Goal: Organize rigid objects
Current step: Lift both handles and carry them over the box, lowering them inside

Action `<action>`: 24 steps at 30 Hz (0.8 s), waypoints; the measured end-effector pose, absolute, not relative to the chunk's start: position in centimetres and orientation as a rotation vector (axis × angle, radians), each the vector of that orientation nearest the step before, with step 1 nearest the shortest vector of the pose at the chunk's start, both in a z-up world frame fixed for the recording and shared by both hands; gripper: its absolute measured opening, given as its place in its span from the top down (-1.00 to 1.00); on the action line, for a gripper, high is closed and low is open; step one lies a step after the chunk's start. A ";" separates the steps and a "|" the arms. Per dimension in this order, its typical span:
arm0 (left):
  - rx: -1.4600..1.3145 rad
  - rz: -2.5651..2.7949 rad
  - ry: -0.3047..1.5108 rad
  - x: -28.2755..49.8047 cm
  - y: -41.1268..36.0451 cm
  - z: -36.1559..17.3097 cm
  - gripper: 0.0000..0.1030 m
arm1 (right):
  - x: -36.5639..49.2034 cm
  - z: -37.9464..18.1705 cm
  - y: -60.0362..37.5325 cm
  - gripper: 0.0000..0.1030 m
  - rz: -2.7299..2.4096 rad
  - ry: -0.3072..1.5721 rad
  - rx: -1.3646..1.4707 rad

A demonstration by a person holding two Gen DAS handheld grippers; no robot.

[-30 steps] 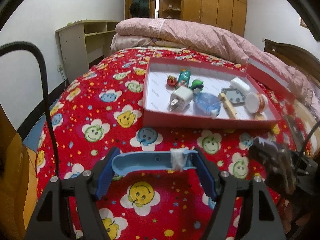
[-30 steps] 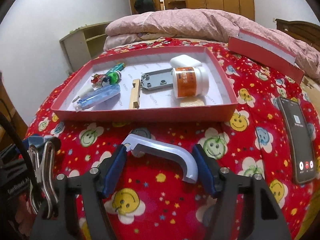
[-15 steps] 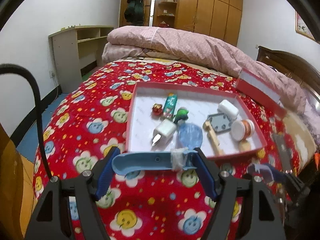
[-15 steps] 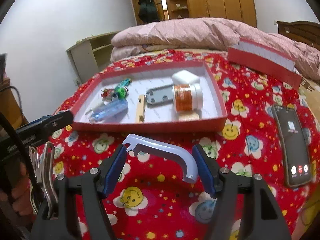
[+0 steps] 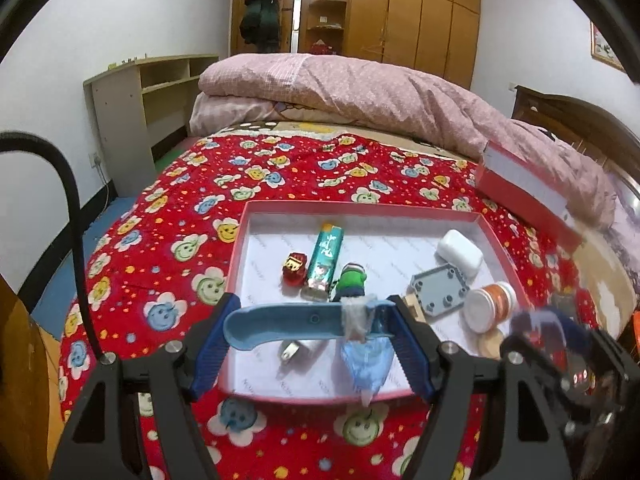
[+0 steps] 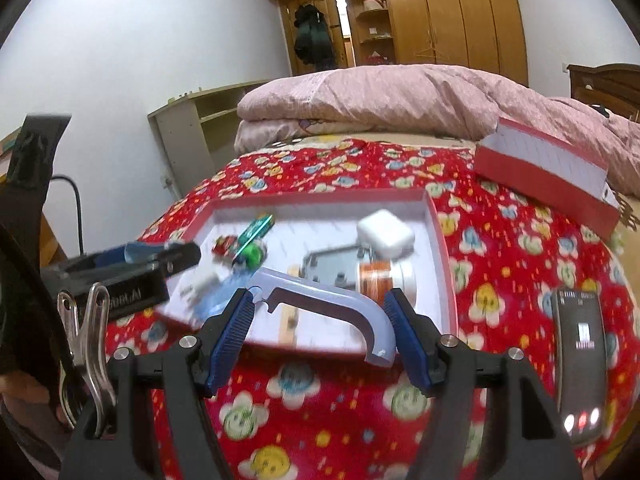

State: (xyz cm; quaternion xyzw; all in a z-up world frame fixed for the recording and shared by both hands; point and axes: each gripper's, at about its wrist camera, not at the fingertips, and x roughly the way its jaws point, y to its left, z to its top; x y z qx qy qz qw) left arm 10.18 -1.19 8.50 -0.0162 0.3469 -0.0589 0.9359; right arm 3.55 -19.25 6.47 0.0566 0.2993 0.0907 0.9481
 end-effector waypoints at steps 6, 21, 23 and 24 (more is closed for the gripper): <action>-0.011 -0.112 0.718 11.9 -1.9 7.9 -0.50 | 6.5 6.7 -19.6 -0.34 0.185 0.607 0.134; 0.018 -0.120 0.723 15.0 -2.9 5.8 -0.52 | 10.2 4.5 -19.7 -0.34 0.143 0.613 0.134; 0.030 -0.122 0.727 15.2 -3.2 5.6 -0.55 | 10.2 4.3 -19.7 -0.35 0.143 0.599 0.133; 0.037 -0.123 0.731 15.3 -3.3 5.5 -0.60 | 10.2 4.2 -19.8 -0.35 0.142 0.593 0.136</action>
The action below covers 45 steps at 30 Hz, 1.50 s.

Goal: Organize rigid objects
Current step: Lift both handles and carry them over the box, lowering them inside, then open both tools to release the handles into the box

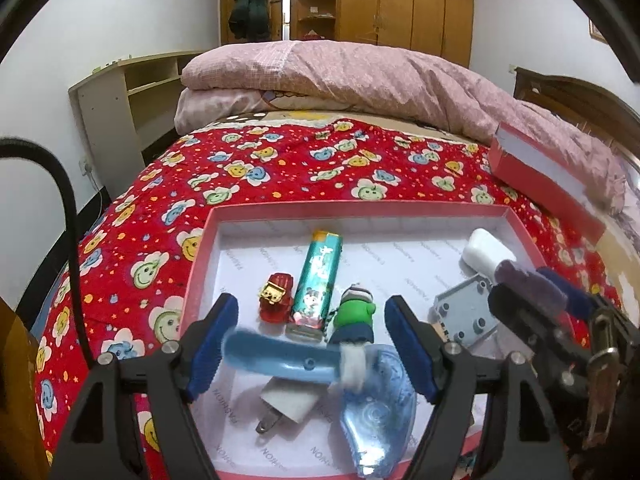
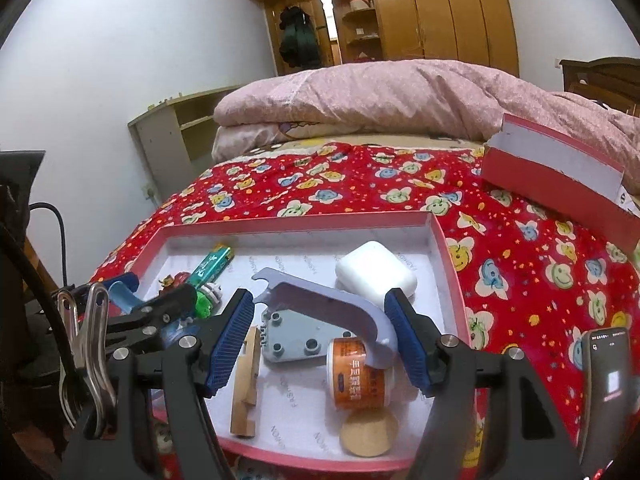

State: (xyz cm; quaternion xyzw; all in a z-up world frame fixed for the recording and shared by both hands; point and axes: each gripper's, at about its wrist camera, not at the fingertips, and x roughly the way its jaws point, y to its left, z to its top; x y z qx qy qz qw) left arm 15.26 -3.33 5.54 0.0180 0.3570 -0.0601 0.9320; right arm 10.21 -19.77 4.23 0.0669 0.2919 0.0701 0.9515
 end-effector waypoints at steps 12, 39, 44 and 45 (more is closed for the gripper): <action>0.041 -0.089 0.728 15.0 -3.2 5.5 -0.67 | 9.6 4.1 -19.8 -0.53 0.191 0.537 0.163; 0.046 -0.045 0.708 10.6 -1.8 7.5 -0.67 | 6.2 5.8 -18.3 -0.53 0.209 0.547 0.136; 0.055 -0.035 0.699 9.1 -1.7 8.0 -0.67 | 4.8 6.0 -18.0 -0.53 0.199 0.551 0.140; 0.053 -0.035 0.699 8.8 -1.6 8.1 -0.67 | 4.6 6.1 -18.0 -0.53 0.199 0.550 0.139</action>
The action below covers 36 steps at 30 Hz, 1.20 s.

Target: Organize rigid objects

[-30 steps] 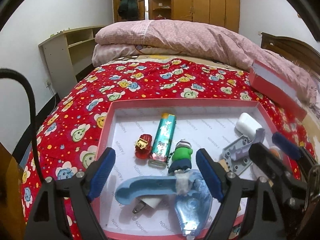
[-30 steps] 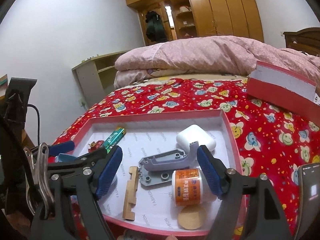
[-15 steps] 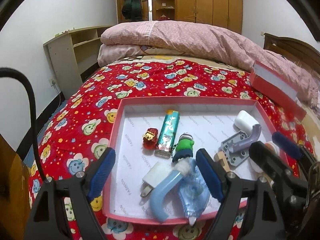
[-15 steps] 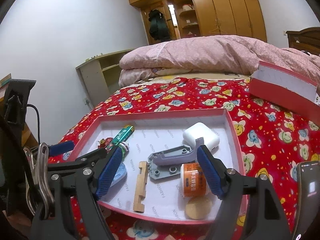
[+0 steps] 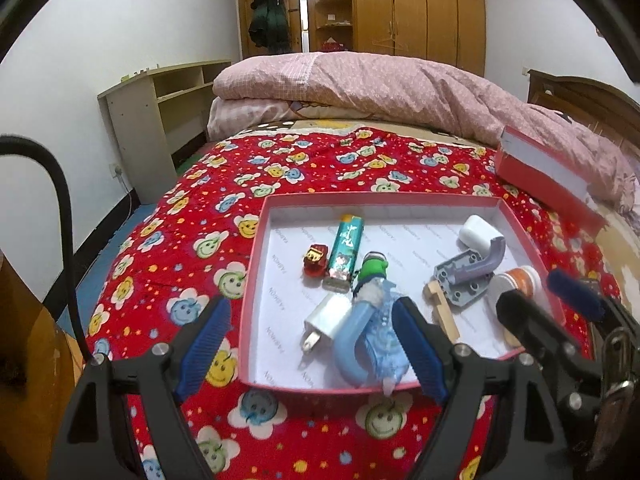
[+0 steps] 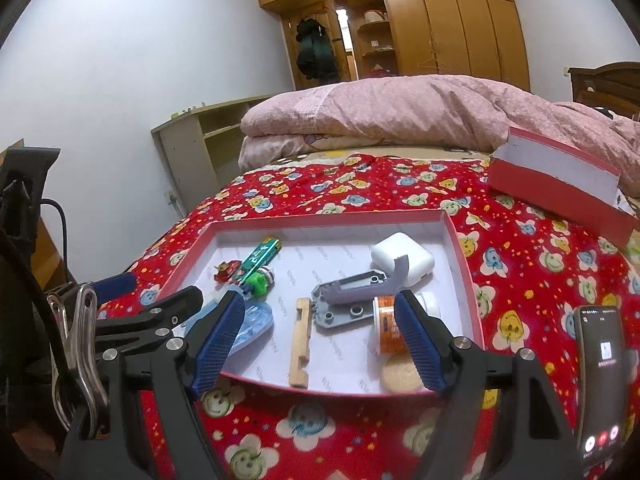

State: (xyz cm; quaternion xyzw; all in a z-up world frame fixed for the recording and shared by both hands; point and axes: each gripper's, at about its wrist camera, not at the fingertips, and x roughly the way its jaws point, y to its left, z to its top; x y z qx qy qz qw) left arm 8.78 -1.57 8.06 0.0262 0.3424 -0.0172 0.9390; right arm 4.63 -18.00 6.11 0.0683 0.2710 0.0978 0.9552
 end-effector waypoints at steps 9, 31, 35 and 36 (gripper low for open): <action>0.041 -0.039 0.712 6.3 -1.1 8.4 -0.67 | 2.1 6.8 -17.5 -0.53 0.189 0.544 0.110; 0.043 -0.028 0.835 2.7 -1.1 3.5 -0.67 | -1.3 1.8 -17.6 -0.71 0.106 0.734 0.041; 0.064 -0.023 0.854 3.1 -1.5 2.3 -0.67 | -1.1 1.1 -17.8 -0.71 0.075 0.755 0.029; 0.064 -0.026 0.863 3.2 -1.6 2.0 -0.67 | -1.0 1.0 -17.8 -0.71 0.071 0.758 0.024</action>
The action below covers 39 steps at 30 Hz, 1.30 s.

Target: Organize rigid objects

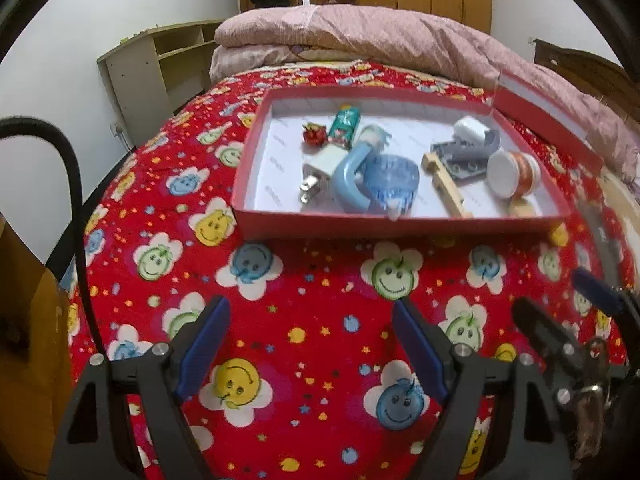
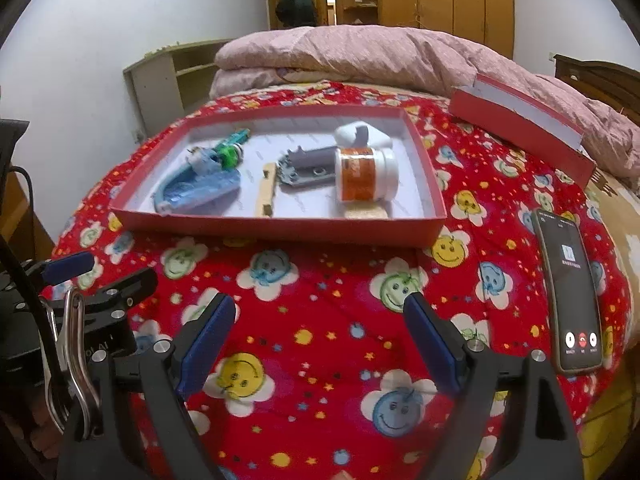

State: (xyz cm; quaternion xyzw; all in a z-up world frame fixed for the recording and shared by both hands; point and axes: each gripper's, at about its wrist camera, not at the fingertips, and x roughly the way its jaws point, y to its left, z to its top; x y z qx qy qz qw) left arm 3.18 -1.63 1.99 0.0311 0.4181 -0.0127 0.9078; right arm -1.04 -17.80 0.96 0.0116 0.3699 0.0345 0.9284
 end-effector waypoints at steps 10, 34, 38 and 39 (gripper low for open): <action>0.039 -0.044 0.855 3.6 -1.4 0.7 -0.78 | -0.1 -1.0 -18.1 -0.77 0.042 0.787 0.036; 0.030 -0.047 0.790 3.0 -0.9 0.0 -0.91 | -0.3 -1.4 -17.7 -0.79 0.035 0.779 0.012; 0.030 -0.047 0.790 3.0 -0.9 0.0 -0.91 | -0.3 -1.4 -17.7 -0.79 0.035 0.779 0.012; 0.030 -0.047 0.790 3.0 -0.8 -0.1 -0.91 | -0.3 -1.4 -17.7 -0.79 0.035 0.779 0.012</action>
